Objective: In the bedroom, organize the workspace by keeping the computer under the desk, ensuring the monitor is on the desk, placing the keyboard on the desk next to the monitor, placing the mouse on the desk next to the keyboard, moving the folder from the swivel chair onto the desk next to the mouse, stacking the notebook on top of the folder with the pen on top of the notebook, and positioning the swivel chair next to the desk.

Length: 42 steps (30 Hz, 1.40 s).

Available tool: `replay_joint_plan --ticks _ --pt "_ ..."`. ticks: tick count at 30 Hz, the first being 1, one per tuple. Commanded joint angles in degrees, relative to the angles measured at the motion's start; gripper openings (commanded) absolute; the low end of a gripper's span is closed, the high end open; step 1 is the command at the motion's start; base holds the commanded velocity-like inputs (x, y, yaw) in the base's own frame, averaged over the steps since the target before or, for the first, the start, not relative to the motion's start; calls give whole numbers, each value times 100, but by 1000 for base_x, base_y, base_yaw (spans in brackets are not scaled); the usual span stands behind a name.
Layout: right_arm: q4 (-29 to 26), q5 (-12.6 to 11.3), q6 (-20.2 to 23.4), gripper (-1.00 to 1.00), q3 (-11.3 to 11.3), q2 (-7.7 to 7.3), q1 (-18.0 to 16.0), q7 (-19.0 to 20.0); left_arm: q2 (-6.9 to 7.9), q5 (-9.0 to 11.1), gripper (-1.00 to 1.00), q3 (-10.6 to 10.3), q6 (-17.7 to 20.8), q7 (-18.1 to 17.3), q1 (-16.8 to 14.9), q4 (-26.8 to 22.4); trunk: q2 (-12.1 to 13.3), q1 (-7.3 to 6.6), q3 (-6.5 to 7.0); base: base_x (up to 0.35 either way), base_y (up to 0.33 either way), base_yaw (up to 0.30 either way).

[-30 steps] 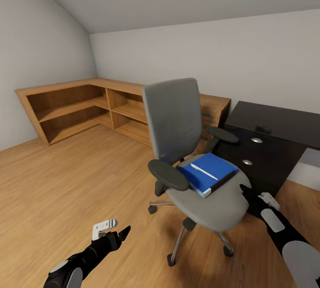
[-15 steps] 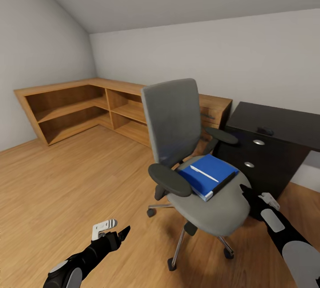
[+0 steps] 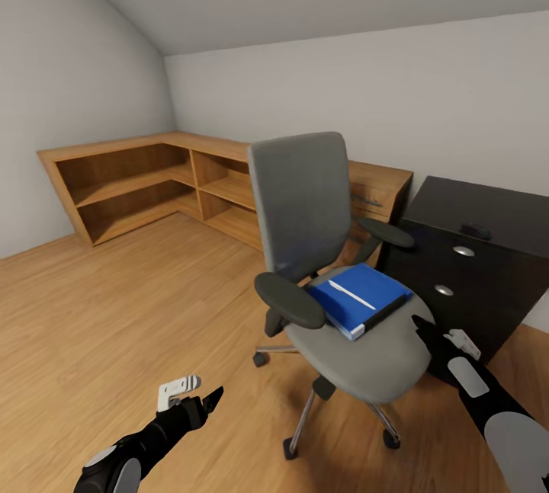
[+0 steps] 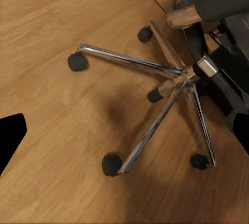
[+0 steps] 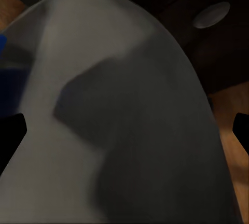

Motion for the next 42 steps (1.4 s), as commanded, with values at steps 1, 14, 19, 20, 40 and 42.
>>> replay_joint_plan --ticks 1,14,19,20,40,42 --pt "10 -56 35 100 -4 6 0 29 -7 23 100 15 44 -25 -5 -2 0 1 -5 51 0 4" --pt "10 -56 35 100 0 6 0 29 -7 30 100 15 51 -25 -5 -2 0 1 -5 99 0 0" --pt "7 -56 35 100 -2 6 0 29 -7 31 100 15 52 -25 -5 -2 0 1 -5 4 0 0" --pt "8 -56 35 100 -1 6 0 29 -7 31 100 15 52 -25 -5 -2 0 1 -5 0 0 0" --pt "9 -56 36 100 -6 6 0 29 -7 31 100 15 53 -25 -5 -2 0 1 -5 -204 0 0" --pt "9 -56 36 100 -6 6 0 29 -7 31 100 15 53 -25 -5 -2 0 1 -5 -44 0 0"
